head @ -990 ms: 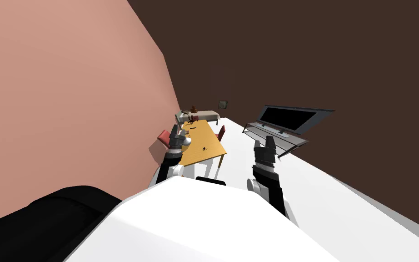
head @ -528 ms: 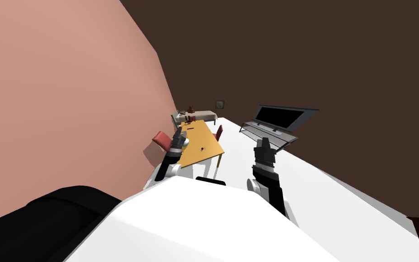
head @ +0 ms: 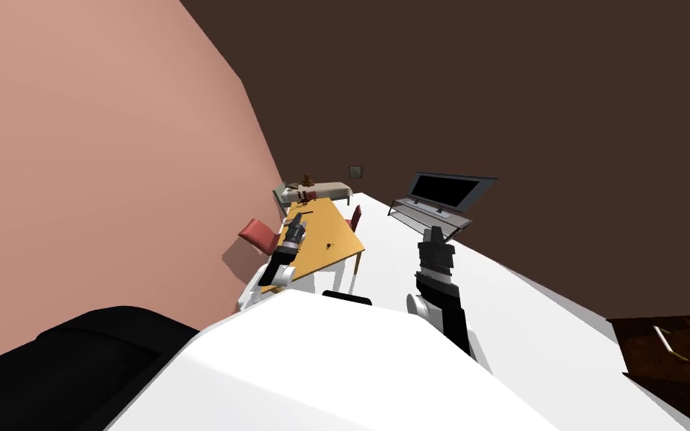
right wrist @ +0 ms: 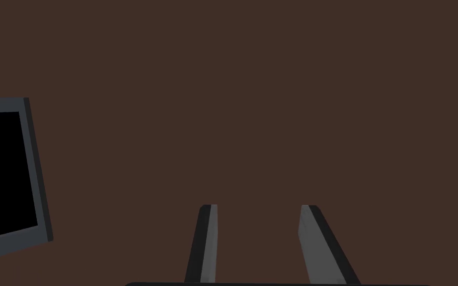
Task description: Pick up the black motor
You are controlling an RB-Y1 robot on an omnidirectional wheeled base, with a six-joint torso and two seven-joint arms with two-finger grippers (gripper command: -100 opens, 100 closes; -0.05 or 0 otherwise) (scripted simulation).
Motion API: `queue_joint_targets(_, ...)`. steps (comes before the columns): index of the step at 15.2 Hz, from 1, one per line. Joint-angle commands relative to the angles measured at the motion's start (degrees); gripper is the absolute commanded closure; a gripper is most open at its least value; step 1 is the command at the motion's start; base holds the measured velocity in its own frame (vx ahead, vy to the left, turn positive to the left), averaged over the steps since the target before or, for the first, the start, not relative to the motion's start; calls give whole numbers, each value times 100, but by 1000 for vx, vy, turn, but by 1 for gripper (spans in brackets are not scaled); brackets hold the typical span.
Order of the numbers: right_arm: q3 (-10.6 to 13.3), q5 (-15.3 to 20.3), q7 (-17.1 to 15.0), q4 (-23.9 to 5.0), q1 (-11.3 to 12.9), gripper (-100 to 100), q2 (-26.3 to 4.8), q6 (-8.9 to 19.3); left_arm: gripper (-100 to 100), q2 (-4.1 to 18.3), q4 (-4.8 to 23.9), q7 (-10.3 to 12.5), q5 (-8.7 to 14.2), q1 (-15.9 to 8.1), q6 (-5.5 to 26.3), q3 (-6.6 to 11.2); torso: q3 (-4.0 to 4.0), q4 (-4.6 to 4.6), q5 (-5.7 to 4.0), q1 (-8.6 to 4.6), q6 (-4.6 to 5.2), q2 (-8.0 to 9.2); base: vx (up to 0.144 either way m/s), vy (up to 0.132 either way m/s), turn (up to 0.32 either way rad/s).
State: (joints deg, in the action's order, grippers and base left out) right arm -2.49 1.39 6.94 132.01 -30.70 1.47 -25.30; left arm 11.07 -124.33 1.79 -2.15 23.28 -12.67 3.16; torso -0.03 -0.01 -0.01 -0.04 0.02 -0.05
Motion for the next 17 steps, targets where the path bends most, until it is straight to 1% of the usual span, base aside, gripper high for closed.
queue_joint_targets(1, 0, 0, 0, 0, 0, 0, 0, 0, -100, 96, 256, 102, 63, -107, 286, 163, 0, 0, 0, 0, 0, 0, 7, -16, -205)
queue_joint_targets(2, 0, 0, 0, 0, 0, 0, 0, 0, -100, 96, 256, 102, 63, -107, 297, 163, 0, 0, 0, 0, 2, 0, 6, -11, -157)
queue_joint_targets(3, 0, 0, 0, 0, 0, 0, 0, 0, -100, 151, 440, 180, 116, -221, 504, 292, 0, 0, 0, 0, 0, 0, 5, -13, -143)
queue_joint_targets(4, 0, 0, 0, 0, 0, 0, 0, 0, -100, 151, 489, 180, 116, -221, 504, 292, 0, 0, 0, 1, 1, -1, 5, -12, -126)
queue_joint_targets(5, 0, 0, 0, 0, 0, 0, 0, 0, -100, 196, 687, 262, 174, -339, 716, 423, 0, 0, 1, 1, -1, 0, 8, -16, -176)
queue_joint_targets(6, 0, 0, 0, 0, 0, 0, 0, 0, -100, 196, 735, 262, 174, -339, 721, 423, -1, 0, 0, 0, 2, -1, 9, -13, -162)
queue_joint_targets(7, 0, 0, 0, 0, 0, 0, 0, 0, -100, 231, 936, 348, 236, -462, 899, 555, -1, 0, 0, -1, 0, -1, 9, -14, -204)
queue_joint_targets(8, 0, 0, 0, 0, 0, 0, 0, 0, -100, 231, 991, 348, 236, -462, 946, 555, -1, 0, 0, -1, 2, -1, 7, -10, -158)
queue_joint_targets(9, 0, 0, 0, 0, 0, 0, 0, 0, -100, 258, 1176, 437, 303, -589, 1093, 688, -1, -1, 0, 0, 0, -1, 7, -11, -176)
queue_joint_targets(10, 0, 0, 0, 0, 0, 0, 0, 0, -100, 258, 1256, 437, 303, -589, 1179, 688, -1, 0, 0, -1, 2, -2, 9, -11, -175)
queue_joint_targets(11, 0, 0, 0, 0, 0, 0, 0, 0, -100, 258, 1256, 437, 303, -589, 1179, 688, -1, -1, 0, 1, 0, -2, 7, -6, -55)
queue_joint_targets(12, 0, 0, 0, 0, -1, 0, 0, 0, -100, 278, 1510, 530, 375, -719, 1376, 818, 0, 0, 0, 1, -3, 0, 9, -10, -133)
queue_joint_targets(13, 0, 0, 0, 0, 0, 0, 0, 0, -100, 278, 1529, 530, 375, -719, 1417, 818, -1, 0, 1, 1, 1, -1, 9, -9, -162)
queue_joint_targets(14, 0, 0, 0, 0, 0, 0, 0, 0, -100, 291, 1733, 625, 451, -852, 1561, 947, 0, 0, 0, 1, 0, -1, 11, -10, -203)
queue_joint_targets(15, 0, 0, 0, 0, 0, 0, 0, 0, -100, 291, 1808, 625, 451, -852, 1660, 947, -1, 0, 0, 0, 2, -2, 11, -9, -175)
queue_joint_targets(16, 0, 0, 0, 0, 0, 0, 0, 0, -100, 291, 1808, 625, 451, -852, 1660, 947, -1, -1, 1, 1, 0, -2, 7, -4, -43)
queue_joint_targets(17, -1, 0, 0, 0, -1, 0, 0, 0, -100, 297, 2093, 723, 531, -986, 1814, 1073, 0, 0, 0, 1, -3, -1, 7, -9, -126)
